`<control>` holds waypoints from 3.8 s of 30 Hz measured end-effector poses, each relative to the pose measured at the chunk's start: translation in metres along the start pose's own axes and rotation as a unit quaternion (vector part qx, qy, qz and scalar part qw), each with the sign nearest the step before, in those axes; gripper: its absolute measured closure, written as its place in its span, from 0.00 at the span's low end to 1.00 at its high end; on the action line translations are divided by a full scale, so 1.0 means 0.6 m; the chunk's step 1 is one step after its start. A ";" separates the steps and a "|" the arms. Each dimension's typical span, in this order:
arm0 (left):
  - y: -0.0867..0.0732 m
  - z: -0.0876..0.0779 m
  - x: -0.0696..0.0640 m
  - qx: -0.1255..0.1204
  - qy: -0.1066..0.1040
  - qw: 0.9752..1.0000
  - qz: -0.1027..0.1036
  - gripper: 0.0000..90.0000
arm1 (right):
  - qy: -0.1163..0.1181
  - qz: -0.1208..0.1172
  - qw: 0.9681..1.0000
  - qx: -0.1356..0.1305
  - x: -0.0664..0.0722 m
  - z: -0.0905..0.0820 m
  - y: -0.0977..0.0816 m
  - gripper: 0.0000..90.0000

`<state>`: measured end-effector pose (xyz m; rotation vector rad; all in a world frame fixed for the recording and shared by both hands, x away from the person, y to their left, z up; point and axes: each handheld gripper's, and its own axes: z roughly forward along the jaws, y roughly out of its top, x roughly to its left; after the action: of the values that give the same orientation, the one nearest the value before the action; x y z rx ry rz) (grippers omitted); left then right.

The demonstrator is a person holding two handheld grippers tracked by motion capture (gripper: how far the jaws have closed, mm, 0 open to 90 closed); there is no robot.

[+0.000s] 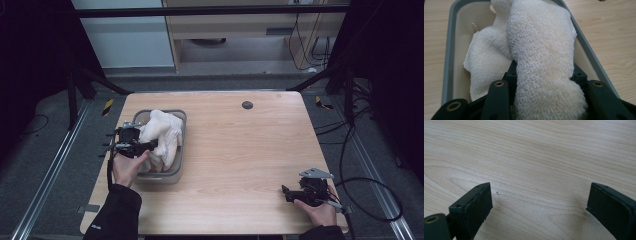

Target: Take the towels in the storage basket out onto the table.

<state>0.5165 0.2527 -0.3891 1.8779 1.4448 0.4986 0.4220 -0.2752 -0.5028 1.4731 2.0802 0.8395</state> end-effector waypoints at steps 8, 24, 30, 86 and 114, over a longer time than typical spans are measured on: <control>0.005 -0.020 0.009 -0.017 -0.004 1.000 -0.009 0.62 | 0.000 0.000 1.000 0.000 0.000 0.000 0.000 0.07; 0.031 -0.078 0.004 -0.059 -0.013 0.998 -0.002 0.62 | -0.001 0.000 1.000 -0.002 0.000 0.000 0.000 0.07; 0.044 -0.105 -0.001 -0.071 -0.013 0.997 0.008 0.62 | 0.000 0.002 1.000 -0.002 0.000 -0.001 0.000 0.07; 0.095 -0.176 -0.142 -0.124 -0.085 0.984 0.091 0.62 | -0.007 -0.010 1.000 -0.025 -0.002 -0.006 0.000 0.07; 0.084 -0.102 -0.238 -0.090 -0.140 0.978 0.125 0.62 | -0.012 -0.012 0.999 -0.030 -0.006 -0.010 0.001 0.07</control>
<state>0.4665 0.1292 -0.2948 1.9051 0.9555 0.4458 0.4195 -0.2800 -0.4982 1.4173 2.0329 0.8649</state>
